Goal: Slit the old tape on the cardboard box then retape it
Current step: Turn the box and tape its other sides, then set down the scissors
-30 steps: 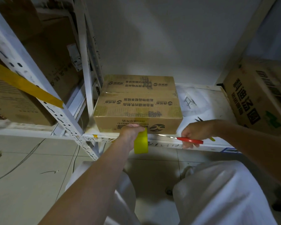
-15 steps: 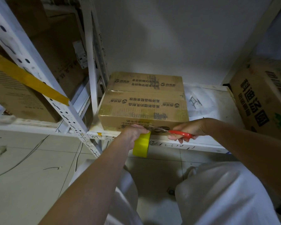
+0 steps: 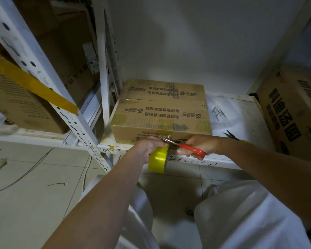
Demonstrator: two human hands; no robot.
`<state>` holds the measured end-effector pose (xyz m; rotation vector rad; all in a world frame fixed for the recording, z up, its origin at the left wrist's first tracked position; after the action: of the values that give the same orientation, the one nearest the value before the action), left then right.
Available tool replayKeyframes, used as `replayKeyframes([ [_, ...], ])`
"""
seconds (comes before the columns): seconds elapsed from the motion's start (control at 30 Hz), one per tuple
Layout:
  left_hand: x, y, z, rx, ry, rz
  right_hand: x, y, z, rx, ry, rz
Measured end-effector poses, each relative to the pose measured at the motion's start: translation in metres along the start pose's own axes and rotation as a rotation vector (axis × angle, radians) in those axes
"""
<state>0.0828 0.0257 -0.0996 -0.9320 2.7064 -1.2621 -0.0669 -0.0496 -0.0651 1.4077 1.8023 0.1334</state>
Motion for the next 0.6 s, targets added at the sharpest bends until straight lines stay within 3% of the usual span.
replayKeyframes([
  [0.2, -0.005, 0.0, 0.006, 0.028, -0.047, 0.103, -0.008, 0.003, -0.003, 0.008, -0.117, -0.157],
  [0.43, -0.006, 0.002, 0.0, 0.105, -0.094, 0.248, -0.005, 0.01, -0.005, 0.005, -0.185, -0.637],
  [0.6, -0.015, 0.001, -0.003, 0.1, -0.124, 0.275, -0.009, -0.021, -0.016, -0.035, -0.163, -0.685],
])
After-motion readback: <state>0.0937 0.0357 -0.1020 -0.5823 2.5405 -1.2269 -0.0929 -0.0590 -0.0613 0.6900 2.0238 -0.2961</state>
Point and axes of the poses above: each hand's wrist, its own z-axis towards the middle knuckle, its own x-axis out of the palm, y = z × x, the point moved 6 cm from there along z, towards the middle knuckle, and after that the axes turned 14 degrees about -z, right-handed, at the moved point
